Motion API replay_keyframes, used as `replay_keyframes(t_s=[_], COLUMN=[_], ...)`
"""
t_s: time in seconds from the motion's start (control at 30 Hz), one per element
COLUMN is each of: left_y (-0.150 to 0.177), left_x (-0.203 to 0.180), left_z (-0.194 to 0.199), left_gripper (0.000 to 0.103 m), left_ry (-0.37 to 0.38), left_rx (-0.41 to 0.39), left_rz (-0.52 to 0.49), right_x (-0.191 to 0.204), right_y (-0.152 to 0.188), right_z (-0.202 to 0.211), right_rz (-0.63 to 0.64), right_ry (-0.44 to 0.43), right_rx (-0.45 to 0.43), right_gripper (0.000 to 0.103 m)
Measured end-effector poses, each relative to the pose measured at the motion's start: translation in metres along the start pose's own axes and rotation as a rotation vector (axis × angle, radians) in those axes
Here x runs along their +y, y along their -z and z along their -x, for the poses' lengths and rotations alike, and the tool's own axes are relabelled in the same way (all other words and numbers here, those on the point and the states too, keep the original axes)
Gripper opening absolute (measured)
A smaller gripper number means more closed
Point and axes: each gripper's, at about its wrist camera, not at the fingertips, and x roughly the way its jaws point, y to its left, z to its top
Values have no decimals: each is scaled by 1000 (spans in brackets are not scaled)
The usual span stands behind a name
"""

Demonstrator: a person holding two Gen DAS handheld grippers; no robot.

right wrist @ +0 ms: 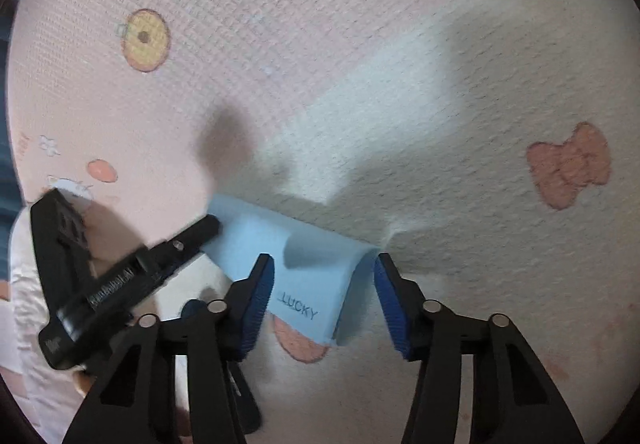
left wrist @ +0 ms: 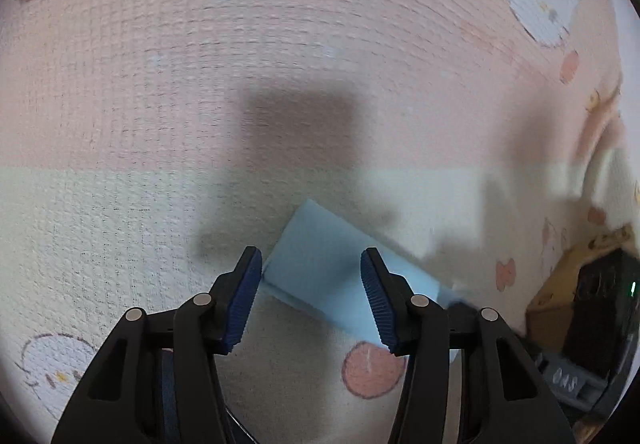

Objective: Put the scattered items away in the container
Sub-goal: 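Move the right gripper back to the light-blue LUCKY case on the sheet, then close the right gripper around the LUCKY case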

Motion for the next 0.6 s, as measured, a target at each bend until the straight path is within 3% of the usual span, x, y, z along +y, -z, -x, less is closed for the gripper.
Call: replay_keyframes(t_s=[0.13,0.43,0.6], left_y=[15,57,84], left_x=[-14,-28,-46], left_z=[-3,-2,2], left_gripper=[55,49,49], left_ry=[-39,101,112], left_rx=[0,14,28], left_rz=[-64,49,35], right_x=[-10,-20,-18], right_y=[1,37,64], right_z=[1,37,55], right_rz=[0,132,223], right_ry=[1,100,184], right_rx=[-13,-4,-6], right_gripper=[44,42,42])
